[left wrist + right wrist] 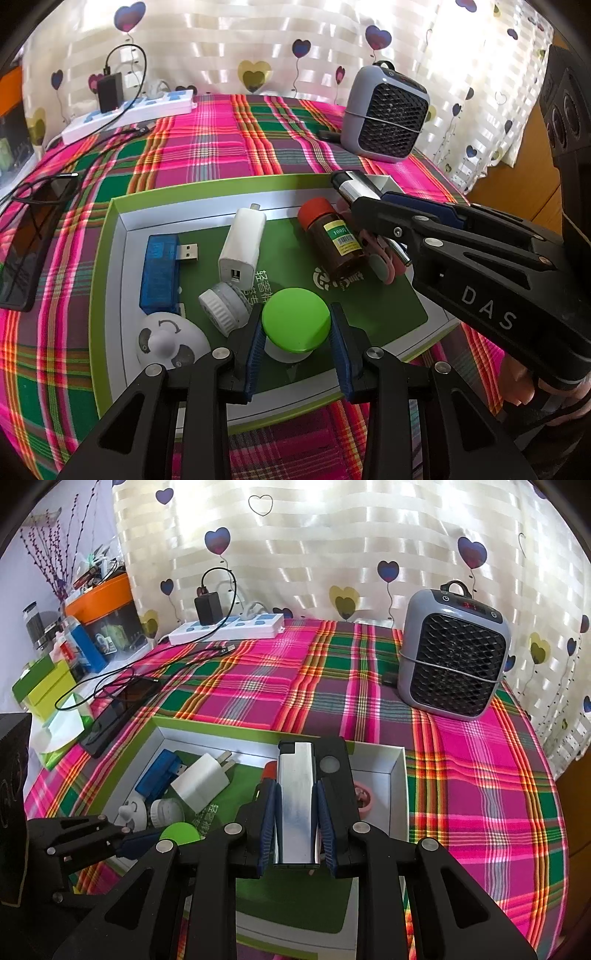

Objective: Organize rigid objects
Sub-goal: 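Open both tools to release the lighter and green stand in the box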

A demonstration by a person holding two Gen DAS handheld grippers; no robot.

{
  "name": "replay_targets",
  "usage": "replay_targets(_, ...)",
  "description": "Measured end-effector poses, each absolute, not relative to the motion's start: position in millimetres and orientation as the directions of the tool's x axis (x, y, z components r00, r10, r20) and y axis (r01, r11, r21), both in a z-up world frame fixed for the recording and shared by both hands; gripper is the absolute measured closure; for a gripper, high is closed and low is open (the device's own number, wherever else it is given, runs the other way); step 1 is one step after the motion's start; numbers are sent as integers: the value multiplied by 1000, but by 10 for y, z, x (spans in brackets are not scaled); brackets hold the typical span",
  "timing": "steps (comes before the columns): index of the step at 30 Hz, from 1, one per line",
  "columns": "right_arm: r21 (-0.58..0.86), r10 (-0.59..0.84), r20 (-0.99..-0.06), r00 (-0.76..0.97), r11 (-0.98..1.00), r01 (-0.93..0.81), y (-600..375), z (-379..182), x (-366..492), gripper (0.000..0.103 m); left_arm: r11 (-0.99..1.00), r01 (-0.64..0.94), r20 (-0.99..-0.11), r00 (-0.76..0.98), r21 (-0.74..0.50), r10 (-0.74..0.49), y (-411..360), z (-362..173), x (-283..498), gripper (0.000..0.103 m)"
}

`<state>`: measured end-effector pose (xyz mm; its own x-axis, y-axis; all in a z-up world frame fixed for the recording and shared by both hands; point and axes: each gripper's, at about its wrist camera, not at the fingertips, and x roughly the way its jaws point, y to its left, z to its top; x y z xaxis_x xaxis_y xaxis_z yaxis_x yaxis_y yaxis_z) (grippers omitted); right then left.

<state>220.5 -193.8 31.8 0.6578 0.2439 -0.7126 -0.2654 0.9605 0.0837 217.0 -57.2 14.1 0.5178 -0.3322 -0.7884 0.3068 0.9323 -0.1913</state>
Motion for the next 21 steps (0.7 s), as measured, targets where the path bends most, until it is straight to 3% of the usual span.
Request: replay_targets(21,83,235,-715,658,964,-254,-1949,322,2191,79,939,296,-778,542,-177,-318,-573,187,2128,63)
